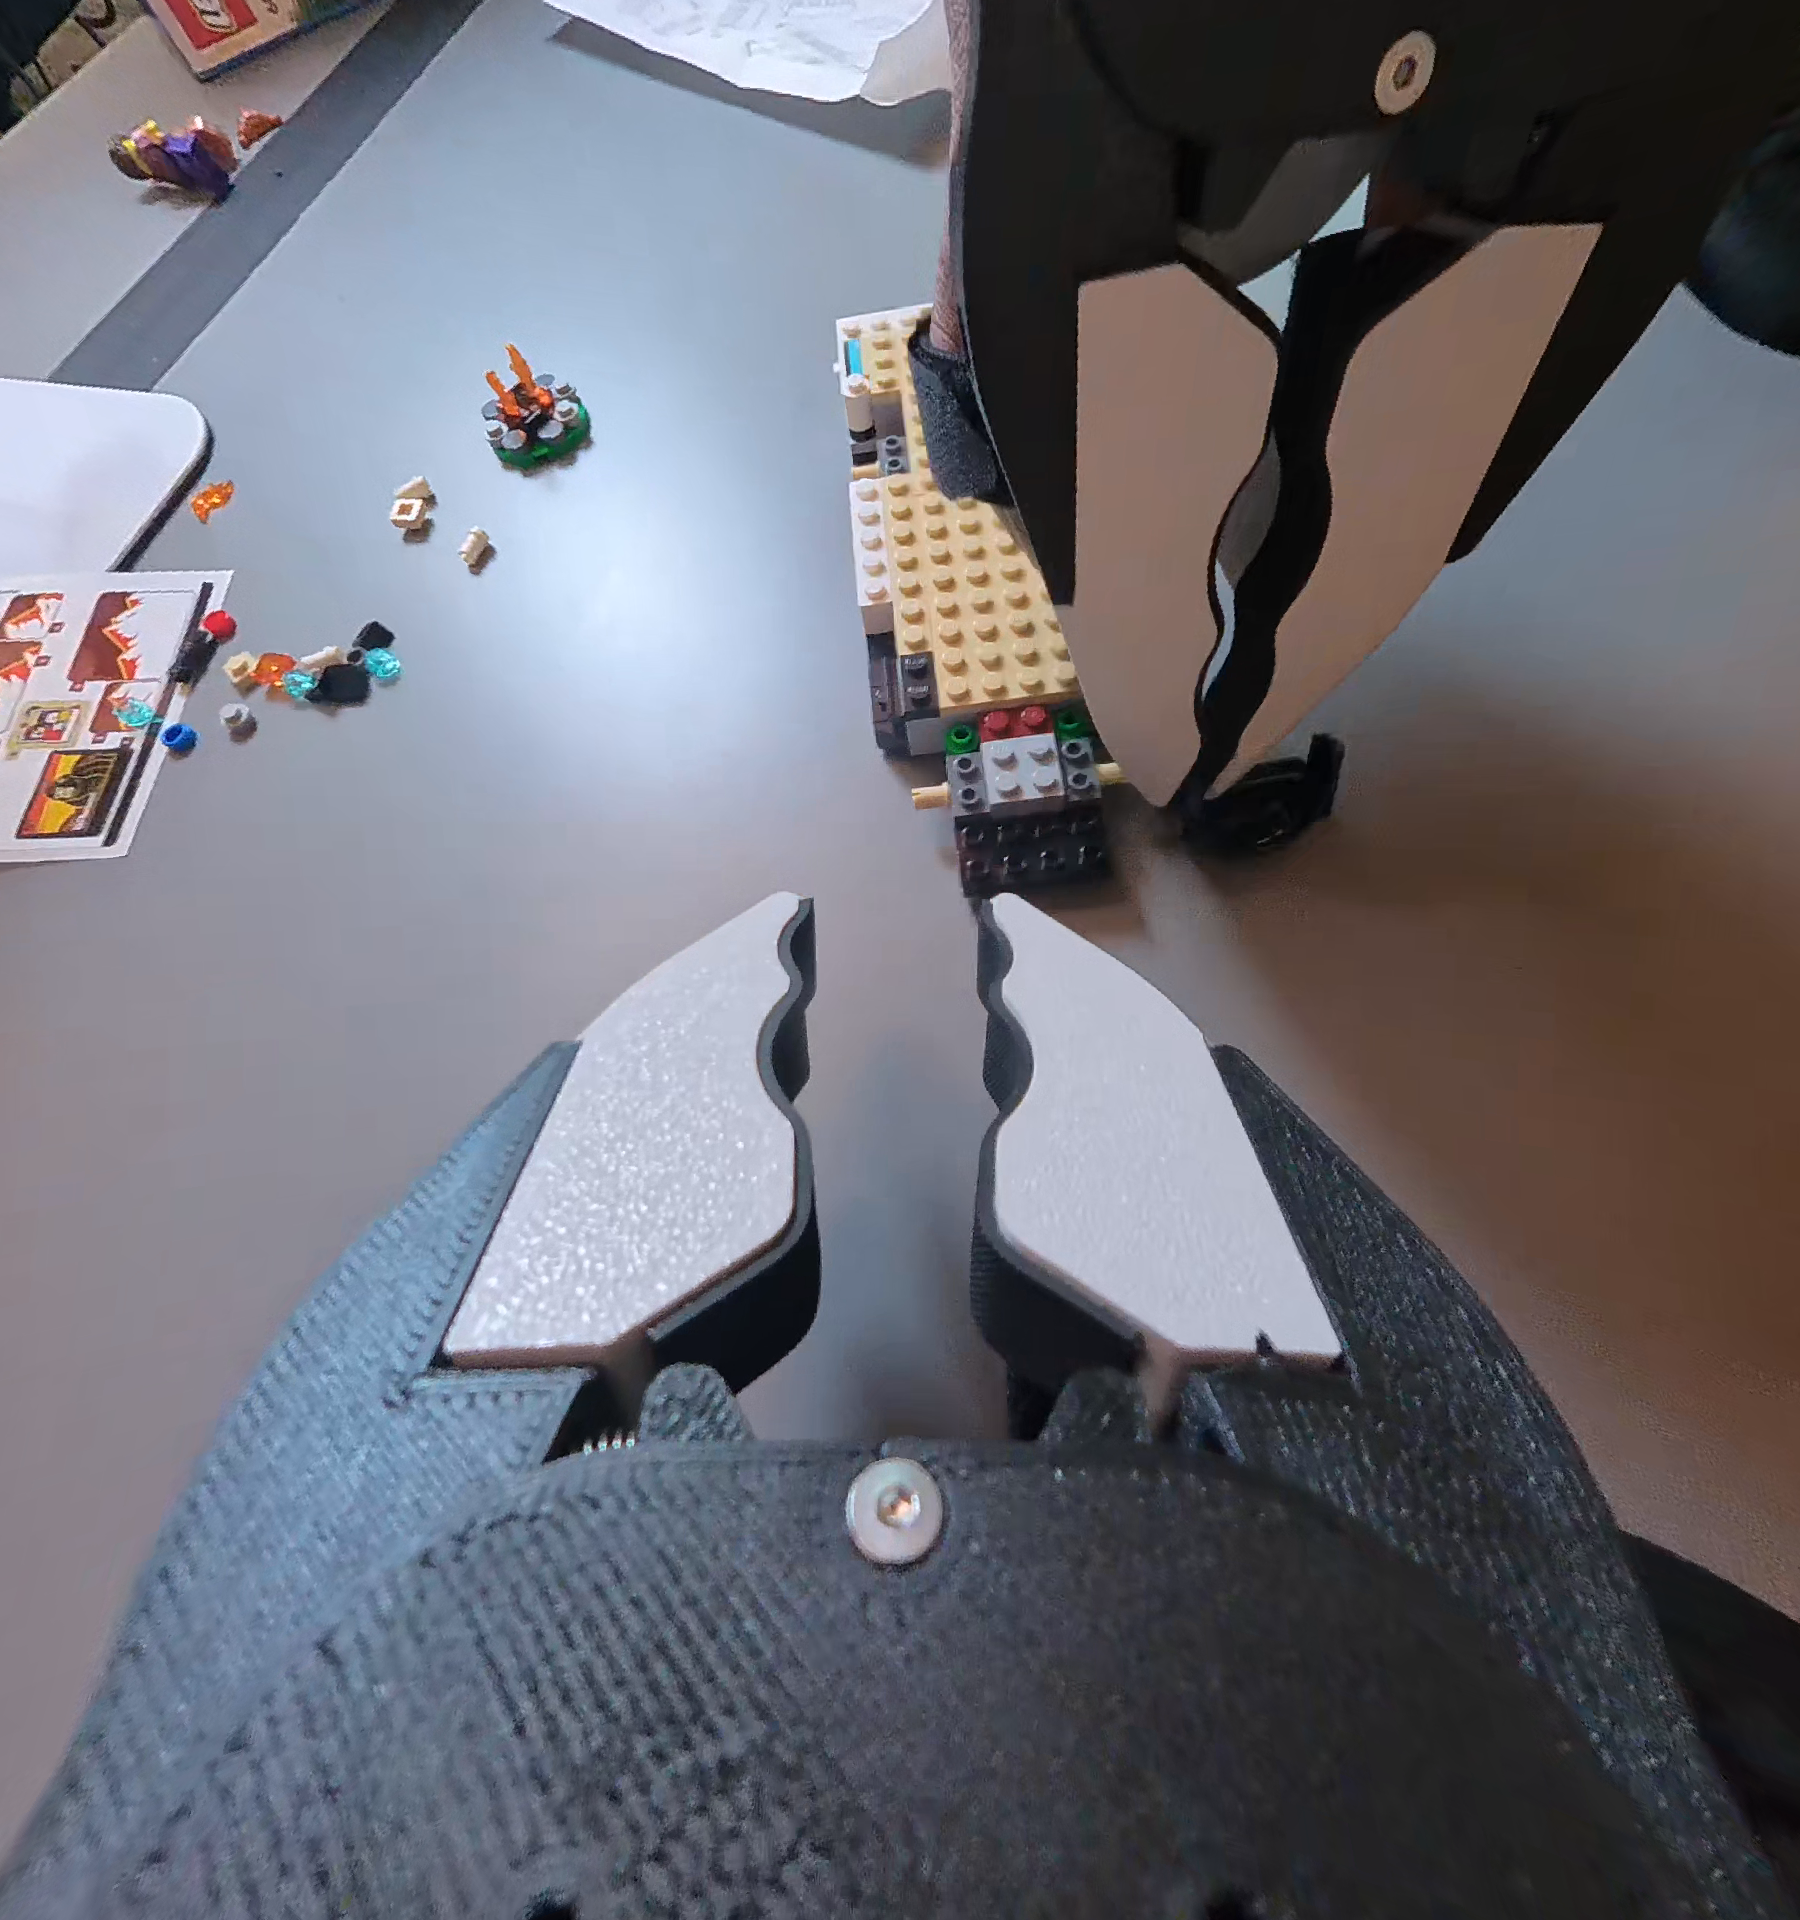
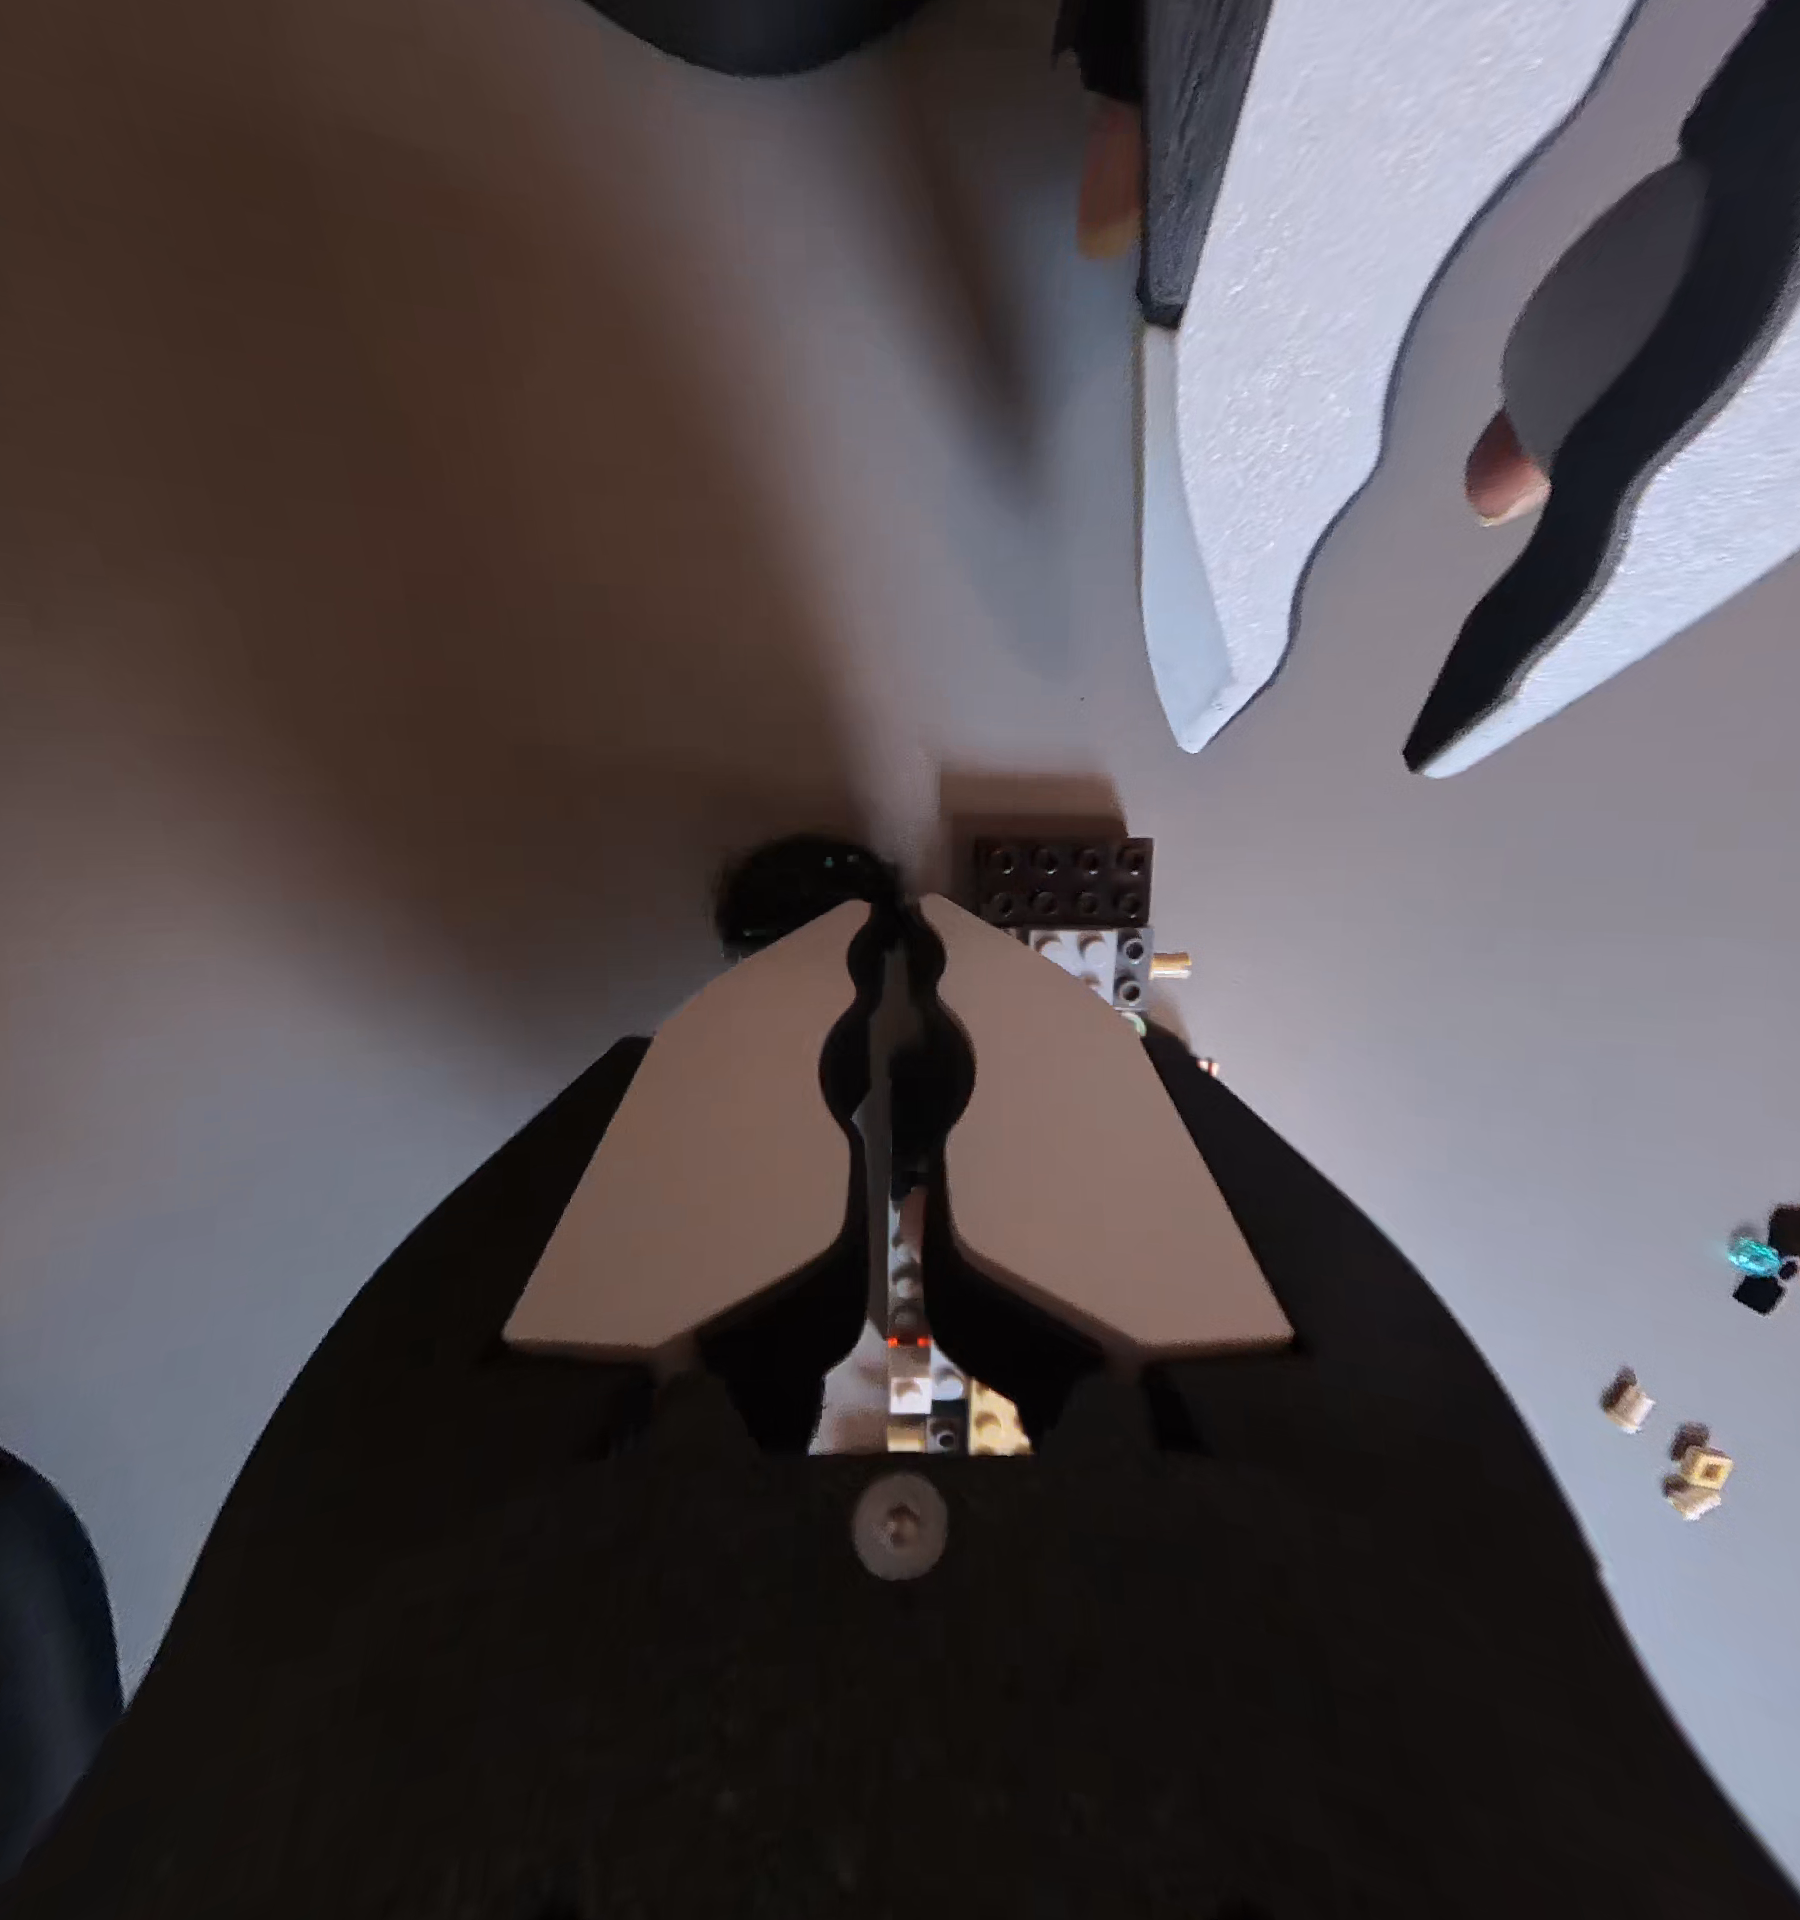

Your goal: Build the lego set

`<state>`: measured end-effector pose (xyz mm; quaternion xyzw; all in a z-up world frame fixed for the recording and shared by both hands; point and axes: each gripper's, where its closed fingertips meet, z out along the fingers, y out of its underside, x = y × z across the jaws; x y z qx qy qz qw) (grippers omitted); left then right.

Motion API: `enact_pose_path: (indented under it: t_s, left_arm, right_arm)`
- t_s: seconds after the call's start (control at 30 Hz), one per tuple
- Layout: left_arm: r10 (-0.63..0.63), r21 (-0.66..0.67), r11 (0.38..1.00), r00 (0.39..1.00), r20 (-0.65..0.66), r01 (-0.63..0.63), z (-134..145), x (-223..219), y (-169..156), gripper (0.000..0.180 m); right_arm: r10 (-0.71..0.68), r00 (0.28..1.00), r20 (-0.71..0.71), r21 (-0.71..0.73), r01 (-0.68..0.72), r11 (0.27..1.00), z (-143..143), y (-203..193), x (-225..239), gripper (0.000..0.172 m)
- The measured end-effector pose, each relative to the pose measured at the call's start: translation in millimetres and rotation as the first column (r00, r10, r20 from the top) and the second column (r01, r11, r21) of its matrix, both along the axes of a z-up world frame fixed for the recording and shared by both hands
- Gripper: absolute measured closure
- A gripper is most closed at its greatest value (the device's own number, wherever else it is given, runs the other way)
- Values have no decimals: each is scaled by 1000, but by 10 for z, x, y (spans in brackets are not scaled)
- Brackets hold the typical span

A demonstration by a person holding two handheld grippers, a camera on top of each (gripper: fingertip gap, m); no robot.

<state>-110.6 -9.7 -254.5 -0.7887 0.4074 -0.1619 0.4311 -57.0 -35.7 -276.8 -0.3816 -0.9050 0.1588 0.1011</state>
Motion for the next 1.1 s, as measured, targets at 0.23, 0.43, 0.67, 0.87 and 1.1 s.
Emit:
enact_pose_path:
  t_s: [0.23,0.43,0.67,0.87,1.1]
  left_arm:
    - [-94,-147,978,943,319,147,212,364,-238,144]
    - [-173,-203,894,724,668,400,683,809,-547,142]
    - [-111,-192,909,658,745,371,859,791,-463,162]
    - [-135,-64,985,955,265,158,379,621,-307,163]
    - [-162,76,979,948,-274,190,-94,588,-347,163]
  right_arm:
    - [-317,797,-514,-194,252,948,609,101,20,169]
    - [-379,392,-838,-280,286,916,1140,46,128,169]
    - [-296,309,-904,-205,295,933,1268,15,151,168]
    - [-298,501,-812,-191,255,948,1012,-3,239,164]
    - [-178,805,-566,-45,186,982,658,-57,206,146]
